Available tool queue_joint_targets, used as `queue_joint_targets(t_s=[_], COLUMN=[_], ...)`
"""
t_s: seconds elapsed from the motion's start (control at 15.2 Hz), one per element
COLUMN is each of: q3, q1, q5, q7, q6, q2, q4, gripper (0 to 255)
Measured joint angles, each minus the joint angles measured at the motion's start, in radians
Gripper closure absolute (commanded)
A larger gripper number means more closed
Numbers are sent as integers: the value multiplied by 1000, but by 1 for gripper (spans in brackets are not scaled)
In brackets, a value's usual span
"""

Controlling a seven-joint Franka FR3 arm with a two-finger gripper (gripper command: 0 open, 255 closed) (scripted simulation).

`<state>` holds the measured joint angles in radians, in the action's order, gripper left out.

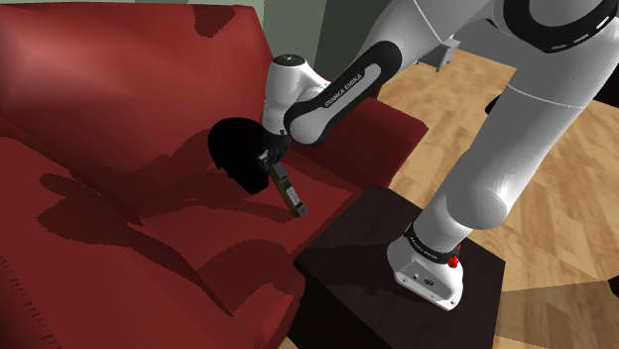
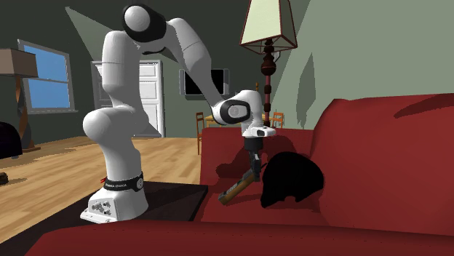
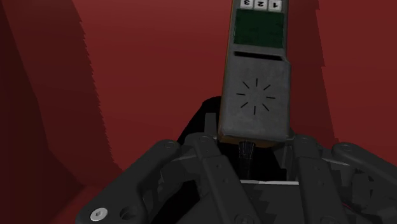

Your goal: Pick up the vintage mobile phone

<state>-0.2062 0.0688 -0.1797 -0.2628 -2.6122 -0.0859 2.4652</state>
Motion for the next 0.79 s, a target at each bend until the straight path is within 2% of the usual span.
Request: queue_joint_targets(t_s=[0.26, 0.79], q3=[-3, -9], q1=[0, 1], q5=[11, 65], q7=[7, 52], q6=[16, 122], q2=[16, 106], q4=[0, -20], gripper=[255, 255])
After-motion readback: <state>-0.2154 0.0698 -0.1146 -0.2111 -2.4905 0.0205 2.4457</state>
